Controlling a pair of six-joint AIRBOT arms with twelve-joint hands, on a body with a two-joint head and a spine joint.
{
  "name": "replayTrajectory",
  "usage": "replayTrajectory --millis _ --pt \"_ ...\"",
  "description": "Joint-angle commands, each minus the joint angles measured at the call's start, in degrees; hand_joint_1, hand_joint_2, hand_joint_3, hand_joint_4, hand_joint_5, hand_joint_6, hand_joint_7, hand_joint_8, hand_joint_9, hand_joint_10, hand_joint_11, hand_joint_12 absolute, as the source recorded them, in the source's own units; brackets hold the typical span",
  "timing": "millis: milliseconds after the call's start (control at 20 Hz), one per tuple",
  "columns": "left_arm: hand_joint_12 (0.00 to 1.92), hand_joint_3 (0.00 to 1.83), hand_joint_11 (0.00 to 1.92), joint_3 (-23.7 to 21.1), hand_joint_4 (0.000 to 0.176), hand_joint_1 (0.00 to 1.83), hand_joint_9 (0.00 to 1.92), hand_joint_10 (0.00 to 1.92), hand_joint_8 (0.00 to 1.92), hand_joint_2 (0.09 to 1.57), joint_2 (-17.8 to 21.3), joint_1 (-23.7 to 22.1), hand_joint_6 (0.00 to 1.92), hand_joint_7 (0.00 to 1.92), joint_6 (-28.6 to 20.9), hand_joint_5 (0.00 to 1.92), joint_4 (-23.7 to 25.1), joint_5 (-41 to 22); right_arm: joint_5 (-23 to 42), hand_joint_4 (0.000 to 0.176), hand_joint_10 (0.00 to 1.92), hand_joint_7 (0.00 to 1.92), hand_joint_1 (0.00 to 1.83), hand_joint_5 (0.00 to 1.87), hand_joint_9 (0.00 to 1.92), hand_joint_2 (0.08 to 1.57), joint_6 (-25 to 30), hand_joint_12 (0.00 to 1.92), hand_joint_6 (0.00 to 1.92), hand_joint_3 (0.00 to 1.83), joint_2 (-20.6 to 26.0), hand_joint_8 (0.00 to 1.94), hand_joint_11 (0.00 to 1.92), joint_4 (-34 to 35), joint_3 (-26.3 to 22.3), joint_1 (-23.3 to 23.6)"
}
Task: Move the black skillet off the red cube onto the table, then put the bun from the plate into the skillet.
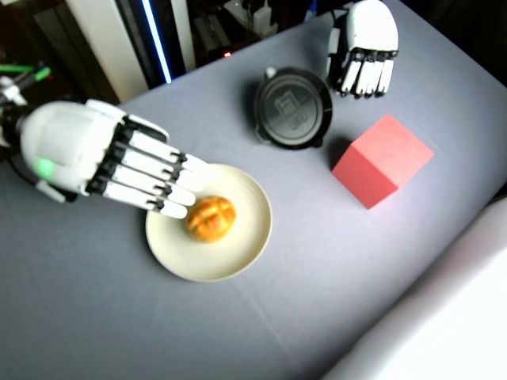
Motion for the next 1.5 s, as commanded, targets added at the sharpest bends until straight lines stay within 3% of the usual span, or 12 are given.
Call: replayTrajectory --millis 0,200,450,600,700,850,1100,1200,1250,1300,1400,1450 --pt "1.28 0.00 0.06 0.0 0.000 0.89 0.57 0.48 0.41 1.06 0.5 -0.3 0.57 0.66 0.3 0.56 -0.1 -8.0 6.9 0.025 0.00 0.43 0.59 0.42 0.44 1.31 0.4 0.03 0.00 0.00 0.1 0.00 0.49 0.7 0.3 0.4" --pt "1.19 0.00 0.00 -1.7 0.014 0.74 0.43 0.16 0.03 1.06 2.0 0.8 0.01 0.52 0.4 0.46 -0.5 -12.0 6.9 0.021 0.00 0.43 0.60 0.43 0.43 1.31 0.4 0.03 0.00 0.00 0.1 0.00 0.49 0.7 0.4 0.4" --pt "0.72 0.00 0.00 -6.4 0.036 0.72 0.28 0.00 0.00 1.00 6.5 3.4 0.00 0.31 0.8 0.29 0.5 -22.2 6.0 0.023 0.00 0.41 0.81 0.43 0.40 1.24 0.4 0.03 0.00 0.00 0.1 0.00 0.47 0.8 1.5 1.4" --pt "0.71 0.00 0.00 -8.8 0.078 0.70 0.20 0.00 0.00 0.98 8.5 4.8 0.00 0.20 2.6 0.20 0.6 -28.9 0.9 0.001 0.00 0.43 0.87 0.44 0.40 1.17 0.4 0.02 0.00 0.00 -0.3 0.01 0.46 -0.4 3.7 4.9" --pt "0.66 0.00 0.00 -9.8 0.074 0.72 0.18 0.00 0.00 0.97 9.3 5.6 0.00 0.18 2.8 0.21 0.6 -31.9 -4.6 0.000 0.00 0.42 0.93 0.45 0.39 1.13 0.4 0.02 0.00 0.00 -1.3 0.00 0.44 -2.2 5.8 8.1" --pt "0.72 0.00 0.00 -10.5 0.114 0.76 0.18 0.00 0.00 0.98 9.8 6.3 0.00 0.20 3.4 0.21 0.7 -33.2 -14.0 0.009 0.01 0.47 1.01 0.48 0.44 1.05 0.4 0.03 0.00 0.00 -3.2 0.01 0.46 -4.8 9.4 12.3" --pt "0.69 0.00 0.00 -10.5 0.085 0.79 0.19 0.00 0.00 1.00 9.6 6.5 0.00 0.21 3.4 0.22 0.2 -32.8 -24.9 0.000 0.01 0.54 1.18 0.56 0.53 1.00 0.4 0.08 0.00 0.00 -6.3 0.00 0.49 -8.9 13.8 17.2" --pt "0.72 0.00 0.00 -10.5 0.088 0.77 0.19 0.00 0.00 1.01 9.3 6.5 0.00 0.21 3.4 0.22 0.2 -32.2 -26.5 0.000 0.00 0.72 1.18 0.82 0.62 1.03 -0.4 0.65 0.02 0.00 -7.2 0.01 0.24 -9.7 14.5 18.8" --pt "0.72 0.00 0.00 -10.4 0.088 0.78 0.19 0.00 0.00 1.01 9.2 6.5 0.00 0.21 3.4 0.21 0.2 -32.1 -27.1 0.000 0.02 0.83 1.14 0.93 0.70 1.11 -1.0 0.93 0.80 0.00 -7.5 0.03 0.17 -10.0 14.8 19.6" --pt "0.69 0.00 0.00 -10.4 0.083 0.79 0.19 0.00 0.00 1.00 9.2 6.5 0.00 0.22 3.4 0.22 0.2 -32.1 -27.4 0.000 0.06 0.78 1.20 0.96 0.81 1.16 -1.1 1.12 1.06 0.01 -7.8 0.96 0.21 -10.4 15.1 20.4" --pt "0.59 0.00 0.00 -10.3 0.099 0.76 0.17 0.00 0.00 1.02 9.2 6.6 0.00 0.19 3.4 0.20 0.0 -32.6 -27.1 0.000 1.16 0.83 1.31 0.84 0.74 1.19 -1.2 1.46 1.30 0.00 -7.8 1.22 0.33 -10.9 15.1 21.5" --pt "0.63 0.00 0.00 -10.3 0.107 0.73 0.18 0.00 0.00 1.02 9.2 6.8 0.00 0.19 3.4 0.20 -0.4 -33.3 -26.2 0.000 1.35 0.78 1.32 0.82 0.69 1.21 -1.2 1.51 1.34 0.00 -7.8 1.30 0.32 -11.4 14.9 22.3"
